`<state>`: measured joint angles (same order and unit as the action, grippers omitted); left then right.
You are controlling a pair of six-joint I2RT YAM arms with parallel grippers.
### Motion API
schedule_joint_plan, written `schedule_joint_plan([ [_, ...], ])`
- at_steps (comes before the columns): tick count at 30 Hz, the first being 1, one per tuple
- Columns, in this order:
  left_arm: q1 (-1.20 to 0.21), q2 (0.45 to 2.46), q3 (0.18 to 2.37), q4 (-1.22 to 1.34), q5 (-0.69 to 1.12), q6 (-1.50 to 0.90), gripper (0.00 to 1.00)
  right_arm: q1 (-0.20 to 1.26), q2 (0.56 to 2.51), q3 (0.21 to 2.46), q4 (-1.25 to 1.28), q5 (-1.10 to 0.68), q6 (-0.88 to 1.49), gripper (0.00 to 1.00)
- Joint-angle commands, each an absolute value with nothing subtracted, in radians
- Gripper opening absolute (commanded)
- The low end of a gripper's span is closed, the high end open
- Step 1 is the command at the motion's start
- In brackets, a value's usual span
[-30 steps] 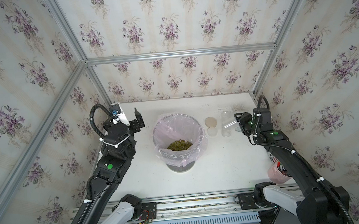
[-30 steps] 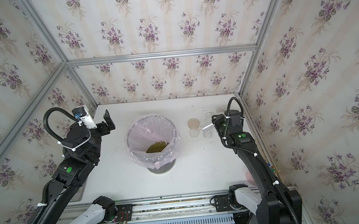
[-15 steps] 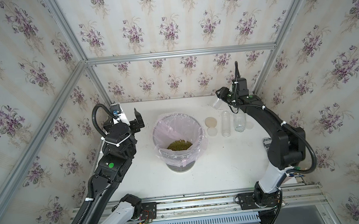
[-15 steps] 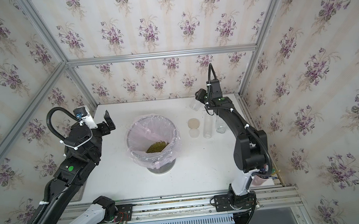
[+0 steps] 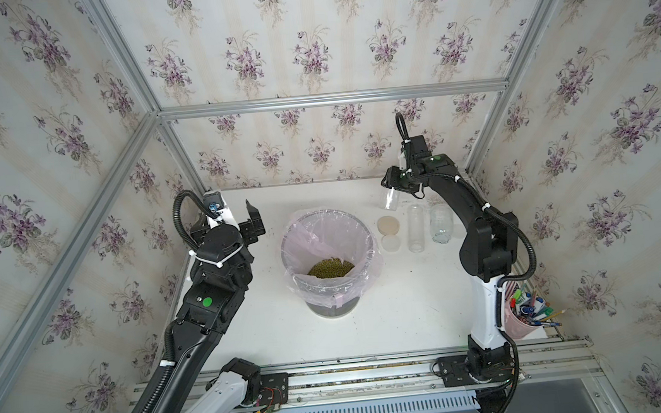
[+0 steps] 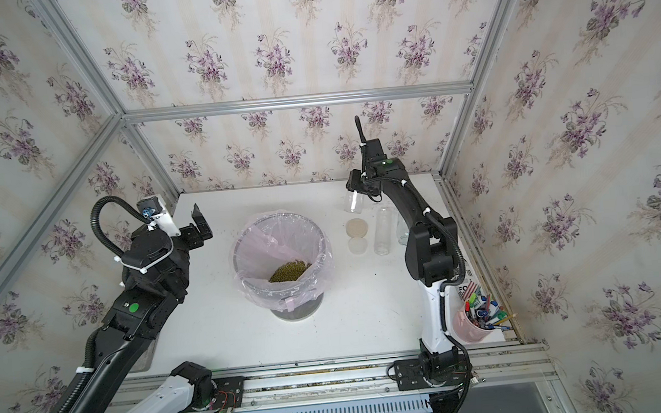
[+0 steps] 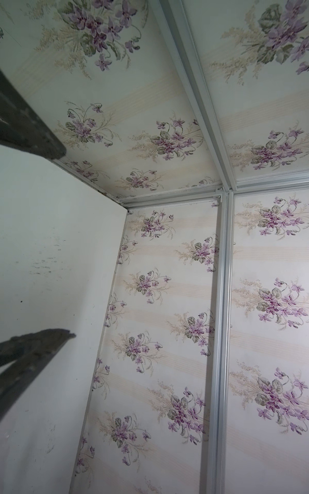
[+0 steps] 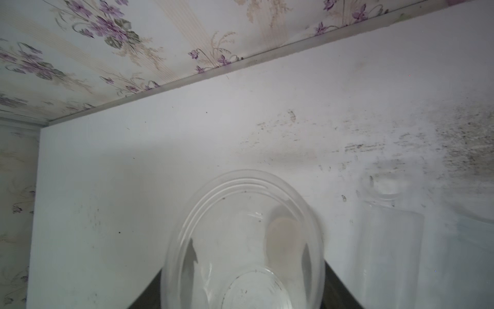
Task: Empty moldy mung beans from jars
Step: Place the jar at the center of the board.
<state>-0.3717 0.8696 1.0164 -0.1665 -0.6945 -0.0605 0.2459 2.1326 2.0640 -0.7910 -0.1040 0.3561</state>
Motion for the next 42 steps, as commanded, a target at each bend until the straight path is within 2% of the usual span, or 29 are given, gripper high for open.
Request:
schedule_joint_plan([
  [1, -0.369, 0.874, 1.016, -0.136, -0.707, -0.075, 1.0, 0.255, 2.158, 2.095, -0.917, 0.005, 0.288, 0.43],
  [7, -0.368, 0.874, 1.015, -0.136, -0.691, -0.083, 1.0, 0.276, 2.202, 2.131, -1.018, 0.125, 0.265, 0.43],
  [24, -0.366, 0.837, 1.014, -0.138, -0.7, -0.083, 1.0, 0.301, 2.325, 2.21, -1.092, 0.237, 0.308, 0.43],
  [42, -0.365, 0.834, 1.017, -0.139, -0.69, -0.075, 1.0, 0.307, 2.279, 2.077, -1.054, 0.288, 0.35, 0.46],
])
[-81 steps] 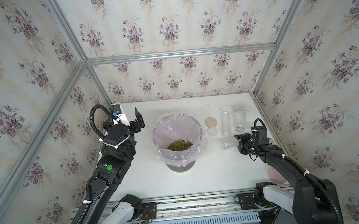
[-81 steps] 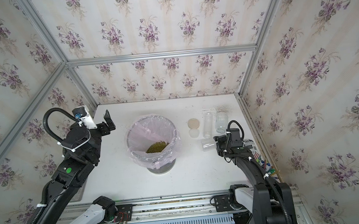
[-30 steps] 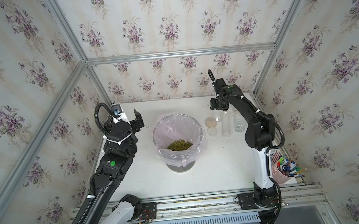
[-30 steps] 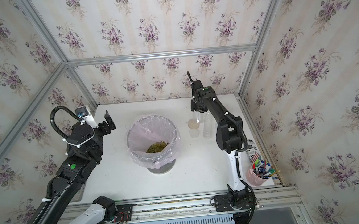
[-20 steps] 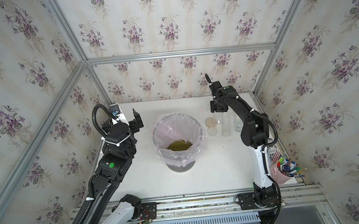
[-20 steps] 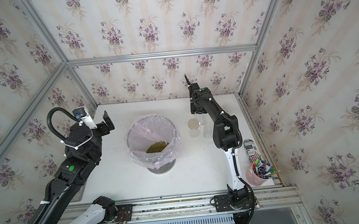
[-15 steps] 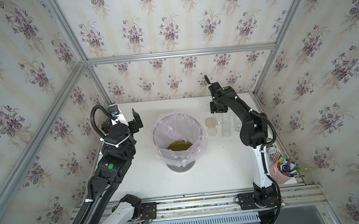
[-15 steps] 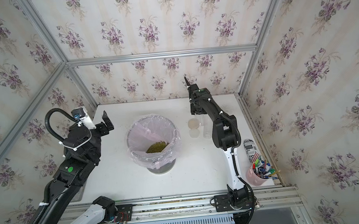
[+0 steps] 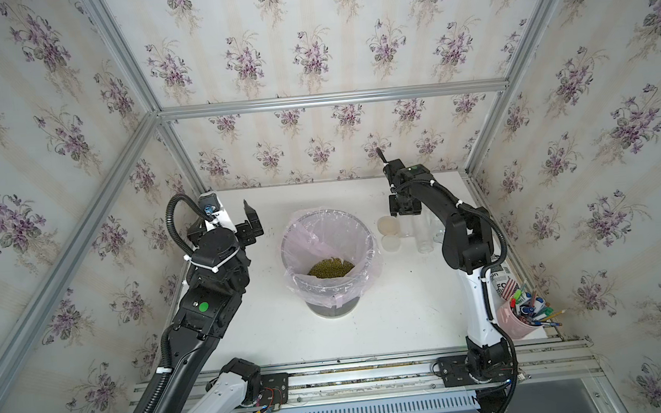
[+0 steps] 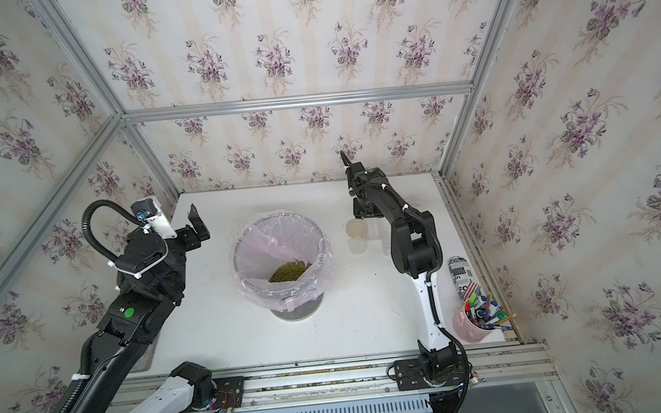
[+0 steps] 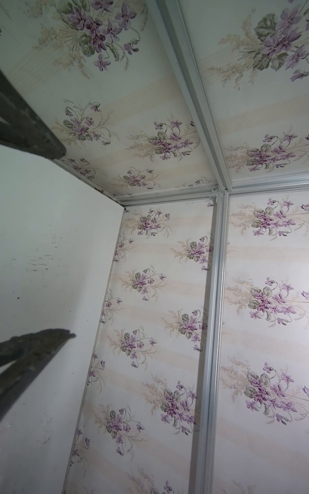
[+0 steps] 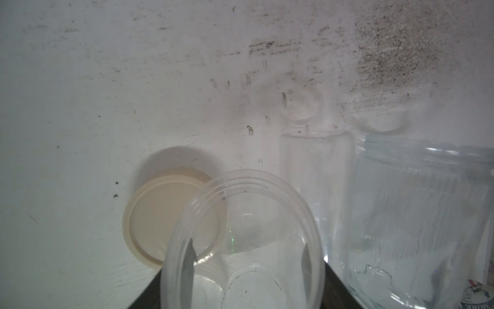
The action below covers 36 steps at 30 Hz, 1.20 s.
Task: Empty moldy mung beans from jars
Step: Place the jar at the center of the board.
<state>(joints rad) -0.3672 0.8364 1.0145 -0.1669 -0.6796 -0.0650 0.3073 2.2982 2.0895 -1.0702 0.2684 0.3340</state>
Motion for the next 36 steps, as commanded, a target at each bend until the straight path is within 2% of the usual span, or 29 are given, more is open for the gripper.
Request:
schedule_joint_plan([
  [1, -0.366, 0.834, 1.017, -0.14, -0.692, -0.076, 1.0, 0.307, 2.279, 2.071, -1.052, 0.288, 0.351, 0.47],
  [16, -0.364, 0.84, 1.017, -0.139, -0.692, -0.072, 1.0, 0.307, 2.284, 2.049, -1.029, 0.281, 0.356, 0.68],
  [36, -0.36, 0.845, 1.015, -0.14, -0.691, -0.077, 1.0, 0.308, 2.273, 2.057, -1.026, 0.286, 0.359, 0.71],
])
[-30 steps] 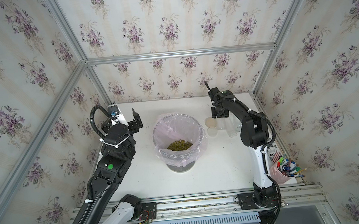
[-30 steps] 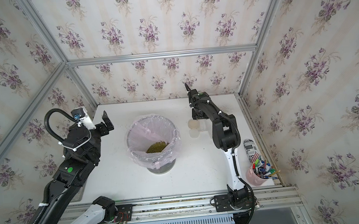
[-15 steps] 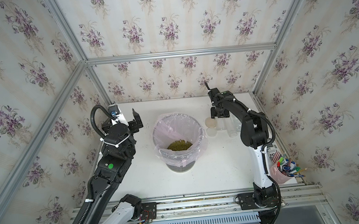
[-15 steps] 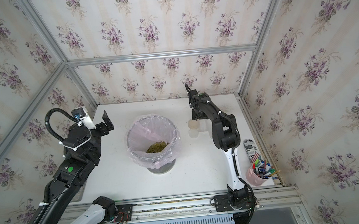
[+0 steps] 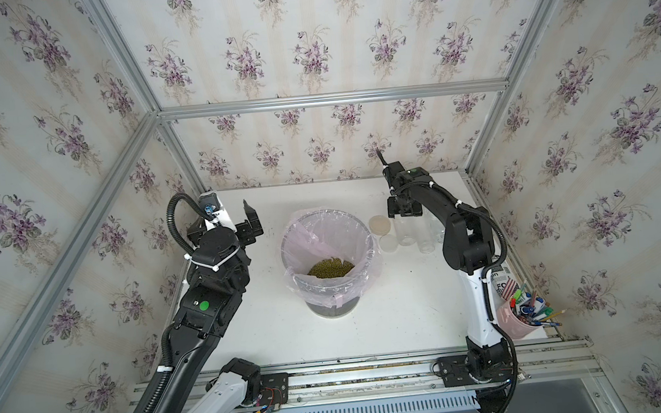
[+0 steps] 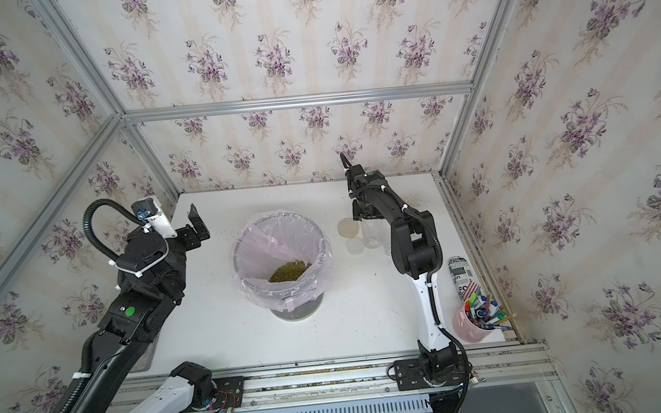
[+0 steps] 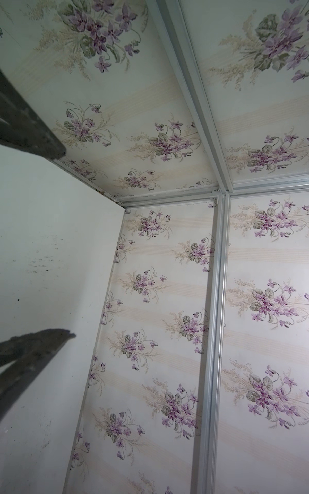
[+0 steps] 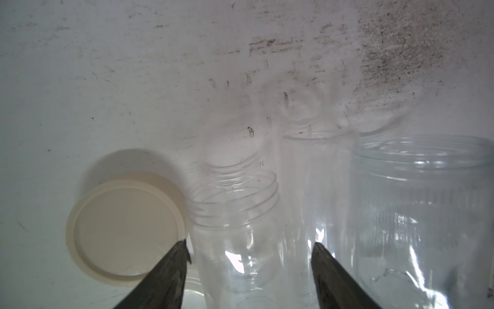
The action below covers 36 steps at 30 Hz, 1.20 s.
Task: Empty moldy mung beans from jars
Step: Place the jar at the center of the board.
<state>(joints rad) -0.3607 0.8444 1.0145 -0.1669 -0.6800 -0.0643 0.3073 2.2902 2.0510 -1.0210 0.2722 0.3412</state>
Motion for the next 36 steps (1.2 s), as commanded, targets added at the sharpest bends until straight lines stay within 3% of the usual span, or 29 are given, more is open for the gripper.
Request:
schedule_joint_plan([
  [1, -0.359, 0.845, 1.015, -0.139, -0.69, -0.077, 1.0, 0.308, 2.272, 2.057, -1.026, 0.287, 0.359, 0.71],
  [30, -0.342, 0.869, 1.015, -0.133, -0.707, -0.042, 1.0, 0.336, 2.087, 1.928, -0.894, 0.32, 0.358, 0.7],
  [36, -0.337, 0.878, 1.015, -0.127, -0.74, -0.022, 1.0, 0.36, 1.889, 1.768, -0.704, 0.344, 0.339, 0.71],
])
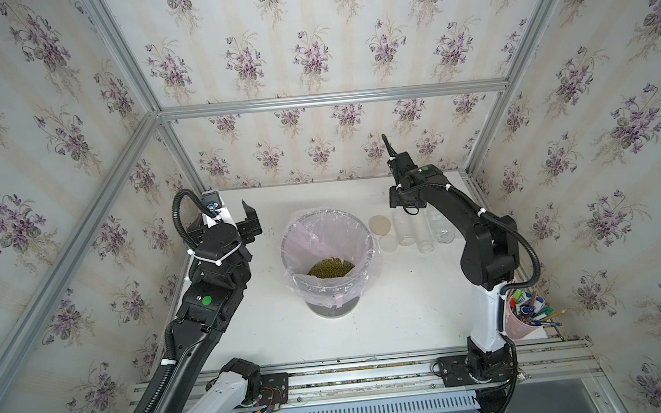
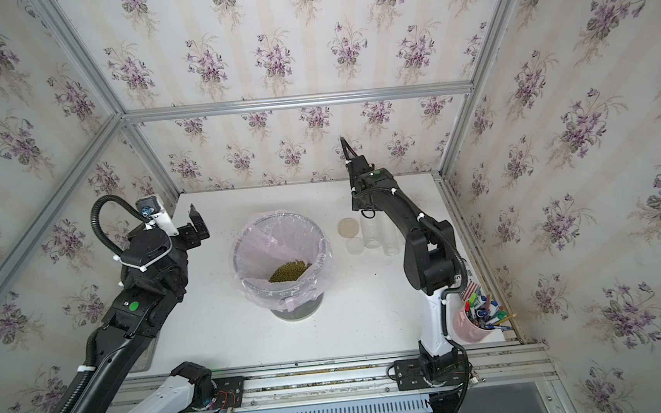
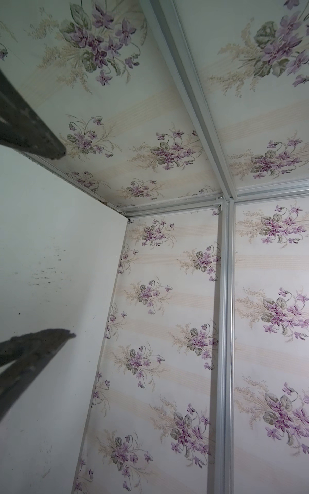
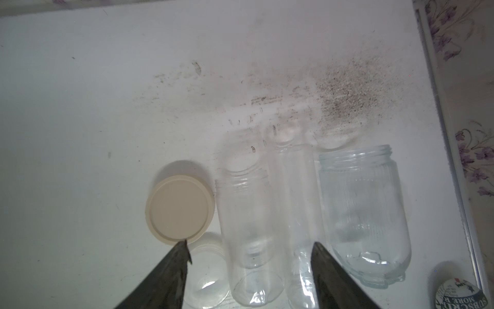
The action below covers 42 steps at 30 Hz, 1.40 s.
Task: Empty moldy mung beans from jars
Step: Place the jar at the center of the board, then reset both arms
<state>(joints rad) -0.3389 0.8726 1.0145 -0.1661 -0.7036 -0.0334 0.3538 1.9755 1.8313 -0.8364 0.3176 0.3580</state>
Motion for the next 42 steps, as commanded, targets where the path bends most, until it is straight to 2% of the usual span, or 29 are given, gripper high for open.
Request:
schedule_joint_plan([
  [1, -0.337, 0.88, 1.016, -0.127, -0.753, -0.025, 1.0, 0.361, 1.836, 1.714, -0.649, 0.34, 0.339, 0.71],
  [4, -0.336, 0.879, 1.022, -0.125, -0.759, -0.029, 1.0, 0.362, 1.634, 1.501, -0.425, 0.343, 0.336, 0.74],
  [5, -0.337, 0.883, 1.026, -0.115, -0.776, -0.037, 1.0, 0.362, 1.562, 1.417, -0.349, 0.352, 0.336, 0.99],
  [10, -0.337, 0.957, 1.132, -0.22, -0.951, -0.176, 1.0, 0.362, 1.258, 1.103, -0.068, 0.467, 0.343, 1.0],
  [13, -0.336, 0.974, 1.155, -0.236, -0.984, -0.198, 1.0, 0.362, 1.123, 0.947, 0.099, 0.545, 0.289, 1.0],
  [16, -0.33, 0.967, 1.122, -0.232, -0.995, -0.211, 1.0, 0.359, 1.039, 0.781, 0.307, 0.551, 0.185, 1.0],
  [19, -0.295, 0.94, 1.059, -0.223, -0.953, -0.196, 1.0, 0.356, 1.018, 0.639, 0.477, 0.611, 0.052, 1.0],
  [22, -0.233, 0.902, 0.969, -0.172, -0.787, -0.091, 1.0, 0.315, 1.044, 0.538, 0.51, 0.632, 0.05, 1.0],
  [26, -0.199, 0.879, 0.867, -0.114, -0.735, 0.086, 1.0, 0.24, 1.061, 0.362, 0.665, 0.569, 0.134, 1.0],
  [28, -0.168, 0.872, 0.813, -0.093, -0.684, 0.111, 1.0, 0.226, 1.085, 0.287, 0.781, 0.54, 0.093, 1.0],
  [33, -0.073, 0.833, 0.612, 0.045, -0.54, 0.017, 1.0, 0.17, 1.144, 0.186, 0.954, 0.52, 0.102, 1.0],
  [42, -0.022, 0.868, 0.398, 0.296, -0.438, 0.02, 0.99, 0.162, 1.278, 0.084, 1.275, 0.527, 0.076, 1.0],
])
